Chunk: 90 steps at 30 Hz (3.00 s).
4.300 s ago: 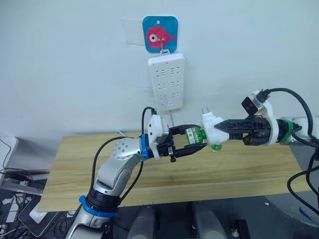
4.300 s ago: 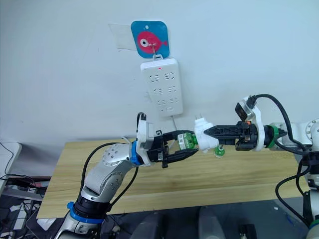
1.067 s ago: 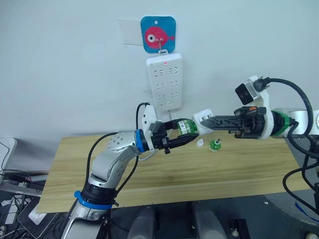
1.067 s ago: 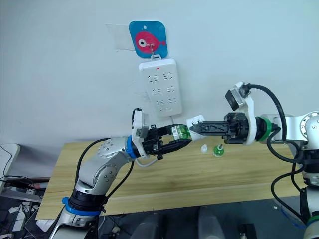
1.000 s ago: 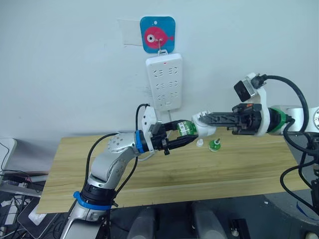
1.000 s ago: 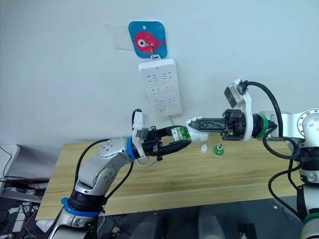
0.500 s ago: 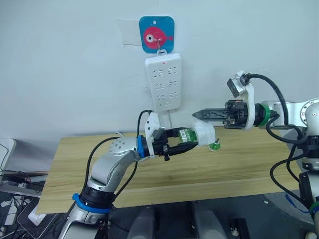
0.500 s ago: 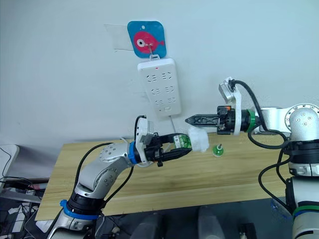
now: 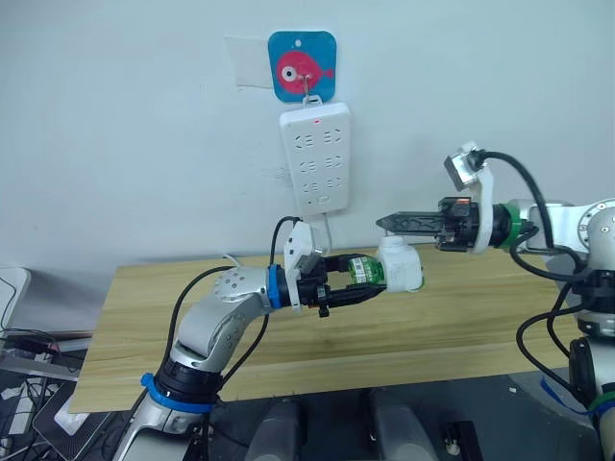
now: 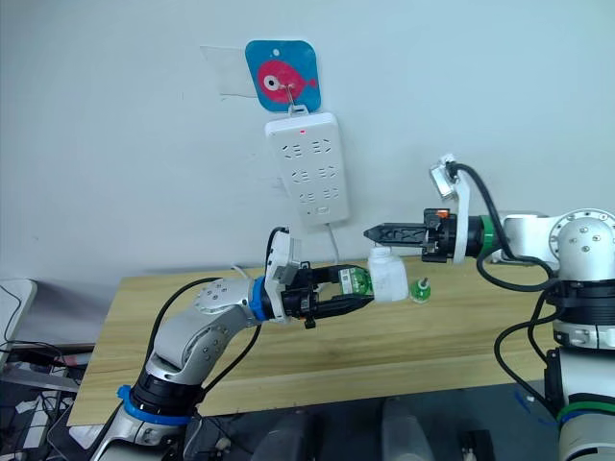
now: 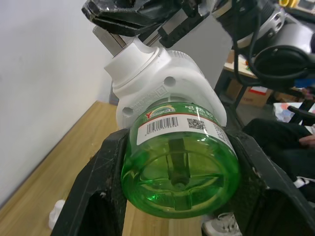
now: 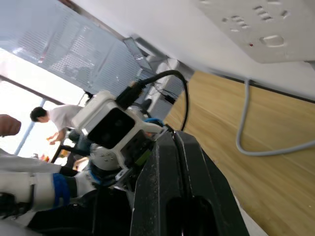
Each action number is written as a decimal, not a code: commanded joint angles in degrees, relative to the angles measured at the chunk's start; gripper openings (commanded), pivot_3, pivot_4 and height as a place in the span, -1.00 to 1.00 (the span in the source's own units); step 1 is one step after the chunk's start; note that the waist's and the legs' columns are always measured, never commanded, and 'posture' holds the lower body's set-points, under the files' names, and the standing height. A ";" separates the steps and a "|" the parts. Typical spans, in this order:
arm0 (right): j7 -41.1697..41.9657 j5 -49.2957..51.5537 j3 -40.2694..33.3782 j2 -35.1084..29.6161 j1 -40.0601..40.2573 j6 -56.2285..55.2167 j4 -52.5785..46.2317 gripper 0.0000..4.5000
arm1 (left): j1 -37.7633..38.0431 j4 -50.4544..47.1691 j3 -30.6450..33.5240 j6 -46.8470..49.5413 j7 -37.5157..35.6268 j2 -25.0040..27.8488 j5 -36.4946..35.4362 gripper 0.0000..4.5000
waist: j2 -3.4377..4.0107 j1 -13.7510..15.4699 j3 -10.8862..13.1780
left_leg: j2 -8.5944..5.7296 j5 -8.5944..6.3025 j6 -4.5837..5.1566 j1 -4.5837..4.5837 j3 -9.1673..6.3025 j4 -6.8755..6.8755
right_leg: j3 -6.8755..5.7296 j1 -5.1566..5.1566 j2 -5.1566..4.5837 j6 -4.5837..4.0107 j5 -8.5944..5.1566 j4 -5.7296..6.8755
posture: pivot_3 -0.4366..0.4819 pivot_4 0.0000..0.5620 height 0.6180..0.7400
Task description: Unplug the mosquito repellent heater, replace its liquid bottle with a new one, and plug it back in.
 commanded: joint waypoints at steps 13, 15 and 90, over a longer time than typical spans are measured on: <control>23.81 -13.28 -1.53 -17.42 6.56 -5.21 -12.84 0.38 | 0.69 9.25 1.50 -46.28 -4.70 -2.36 15.26 0.00 | 0.05 -0.18 -0.03 | 0.04 -0.01 0.02 0.06 0.16 -0.01 | 0.05 0.01 0.00 0.00 0.00 0.01 | -0.40 -0.32 1.00; 28.88 -16.12 0.14 -18.88 9.04 -7.77 -16.63 0.69 | 0.41 11.86 1.48 -51.29 -4.84 -2.67 16.34 0.00 | 0.05 -0.19 -0.03 | 0.05 -0.01 0.01 0.05 0.13 -0.02 | 0.01 0.01 0.00 0.01 0.00 -0.03 | -0.40 -0.33 1.00; -11.10 -23.53 -6.98 12.36 10.99 10.34 -25.77 0.33 | -0.40 2.17 -9.57 -25.21 10.93 3.91 43.99 1.00 | 0.02 -0.29 -0.06 | -0.07 0.00 0.00 0.06 0.02 -0.01 | -0.01 0.00 -0.16 0.06 0.04 0.08 | -0.36 -0.30 1.00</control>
